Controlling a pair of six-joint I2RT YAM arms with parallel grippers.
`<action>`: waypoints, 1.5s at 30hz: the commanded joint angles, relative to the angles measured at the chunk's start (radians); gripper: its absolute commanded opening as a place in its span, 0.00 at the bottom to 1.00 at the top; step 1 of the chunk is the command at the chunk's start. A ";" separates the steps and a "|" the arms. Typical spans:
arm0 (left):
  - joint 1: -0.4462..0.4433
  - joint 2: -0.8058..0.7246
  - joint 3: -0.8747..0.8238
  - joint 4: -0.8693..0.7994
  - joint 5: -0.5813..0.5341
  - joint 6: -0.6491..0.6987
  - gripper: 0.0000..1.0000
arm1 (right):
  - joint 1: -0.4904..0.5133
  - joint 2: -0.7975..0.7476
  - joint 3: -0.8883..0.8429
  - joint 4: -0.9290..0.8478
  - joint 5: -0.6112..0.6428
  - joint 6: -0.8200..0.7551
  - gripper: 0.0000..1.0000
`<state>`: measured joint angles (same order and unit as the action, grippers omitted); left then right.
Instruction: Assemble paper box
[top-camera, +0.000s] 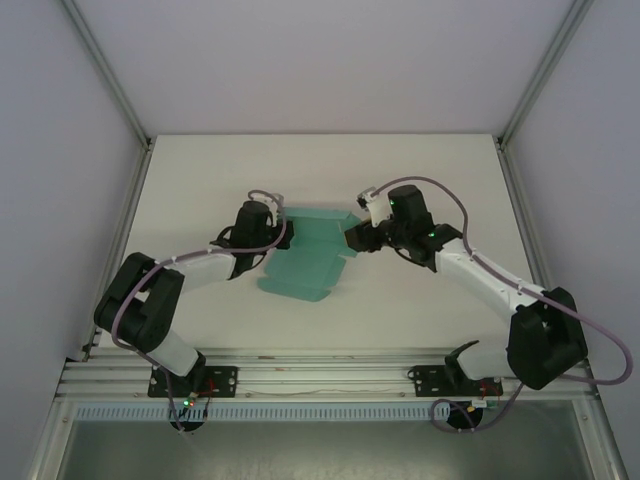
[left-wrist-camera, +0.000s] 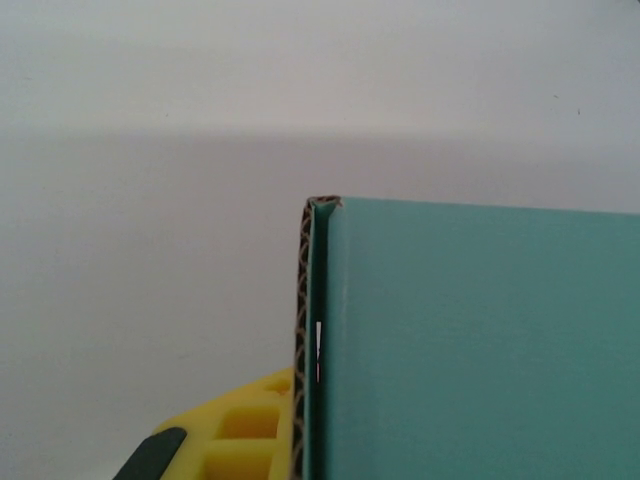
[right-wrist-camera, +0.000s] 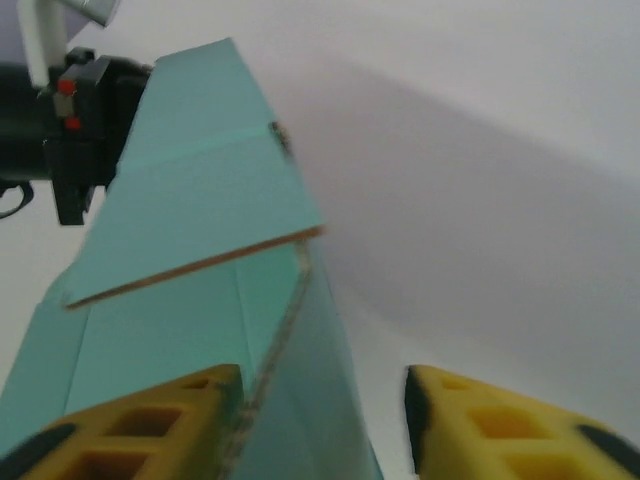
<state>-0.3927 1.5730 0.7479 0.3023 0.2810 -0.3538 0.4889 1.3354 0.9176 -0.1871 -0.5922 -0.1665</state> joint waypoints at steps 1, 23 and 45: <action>0.000 0.006 0.051 -0.046 -0.015 -0.019 0.00 | -0.004 -0.013 0.031 0.032 -0.036 0.013 0.29; -0.038 0.155 0.267 -0.560 -0.791 -0.149 0.00 | 0.038 -0.037 0.014 0.100 0.182 0.048 0.00; -0.081 -0.143 0.043 -0.244 -0.358 0.036 0.00 | 0.009 -0.111 0.016 0.175 0.237 0.125 0.89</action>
<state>-0.4713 1.4475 0.7921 0.0399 -0.0826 -0.3305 0.4965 1.2491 0.9184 -0.0612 -0.3401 -0.0673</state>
